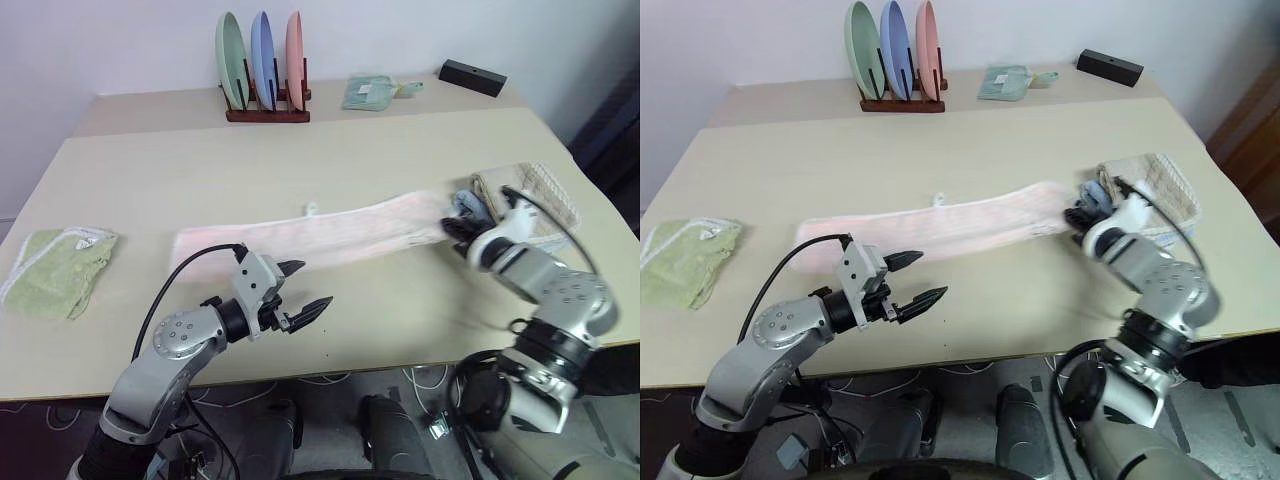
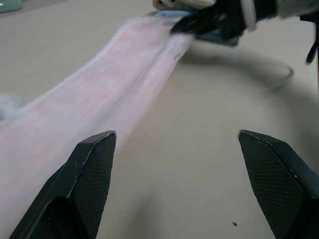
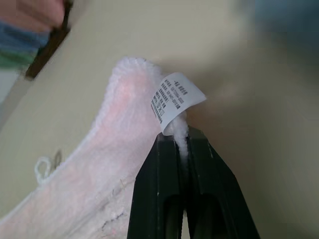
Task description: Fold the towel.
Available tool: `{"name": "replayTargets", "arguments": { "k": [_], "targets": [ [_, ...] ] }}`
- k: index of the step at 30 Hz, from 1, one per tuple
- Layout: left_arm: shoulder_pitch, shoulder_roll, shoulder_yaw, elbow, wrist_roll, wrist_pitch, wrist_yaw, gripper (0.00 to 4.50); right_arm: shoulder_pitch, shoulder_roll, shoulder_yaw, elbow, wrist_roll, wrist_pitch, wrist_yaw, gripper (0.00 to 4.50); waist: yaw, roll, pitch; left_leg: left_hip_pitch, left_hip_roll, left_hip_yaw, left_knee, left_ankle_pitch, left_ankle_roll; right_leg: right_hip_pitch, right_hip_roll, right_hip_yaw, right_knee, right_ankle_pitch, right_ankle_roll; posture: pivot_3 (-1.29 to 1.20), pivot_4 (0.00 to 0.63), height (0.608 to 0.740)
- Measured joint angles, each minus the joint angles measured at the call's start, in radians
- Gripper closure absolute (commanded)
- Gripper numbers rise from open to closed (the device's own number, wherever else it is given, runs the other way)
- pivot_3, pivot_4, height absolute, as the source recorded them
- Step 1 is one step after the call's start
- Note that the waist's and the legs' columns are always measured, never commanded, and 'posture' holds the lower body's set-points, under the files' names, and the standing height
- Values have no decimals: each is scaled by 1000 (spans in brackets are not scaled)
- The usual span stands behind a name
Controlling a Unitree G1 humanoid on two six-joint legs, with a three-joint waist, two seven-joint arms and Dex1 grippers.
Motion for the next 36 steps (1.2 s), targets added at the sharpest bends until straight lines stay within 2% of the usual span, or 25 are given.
{"name": "replayTargets", "arguments": {
  "k": [5, 9, 14, 17, 20, 22, 25, 30, 36],
  "targets": [
    [-34, -11, -3, 37, 0, -10, -12, 506, 20, -149, 93, -54, 9, -2, 89, 4463, -10, 0, 0, 0, 2, 2, -1, 0, 1, 0, 2, 0, -1, 0, 0, 0, 150, 740],
    [-42, -15, -8, 40, 0, -17, -21, 506, 51, -272, 370, -133, -22, -85, 241, 4463, -7, 1, 0, 0, 2, 3, 0, -1, 1, 0, 1, 0, -2, 0, 0, 0, 150, 740],
    [-50, -15, -7, 38, 0, -16, -20, 506, 69, -356, 731, -281, -85, -244, 435, 4463, 0, 0, 0, -1, 2, 1, 0, -1, 1, 0, 1, -1, -5, 0, 1, 0, 150, 740],
    [-46, -15, -8, 32, 1, -13, -14, 506, 95, -338, 925, -267, -185, -338, 466, 4463, 0, -1, 0, -3, 2, 0, 1, -1, 1, 1, 1, -2, -8, 0, 1, 0, 150, 740],
    [-39, -16, -9, 21, 1, -4, 1, 506, 103, -302, 1029, -204, -263, -404, 473, 4463, 2, -1, 0, -3, 1, -2, 1, -1, 1, 1, 1, -2, -9, 0, 1, 0, 150, 740],
    [-37, -16, -10, 17, 2, 3, 6, 506, 103, -290, 1045, -169, -298, -437, 474, 4463, 3, -1, 0, -3, 1, -3, 1, -1, 1, 1, 1, -2, -9, 0, 1, 0, 150, 740],
    [-35, -16, -10, 11, 2, 5, 12, 506, 105, -284, 1047, -154, -321, -459, 491, 3574, 2, -1, 0, -3, 1, -3, 0, -1, 1, 1, 1, -2, -10, 1, 1, 0, 150, 740],
    [-26, -13, -10, -3, 2, 10, 18, 506, 139, -287, 1015, -169, -324, -494, 539, 1168, 3, -1, 0, -3, 1, -4, 0, -1, 1, 1, 1, -2, -10, 1, 1, 0, 150, 740],
    [5, -2, -4, -9, 1, 25, 23, 506, 195, -326, 786, -296, -147, -544, 693, 1168, 3, -1, 0, -3, 1, -4, 0, -1, 2, 1, 1, -2, -10, 0, 1, 0, 150, 740]
  ]
}}
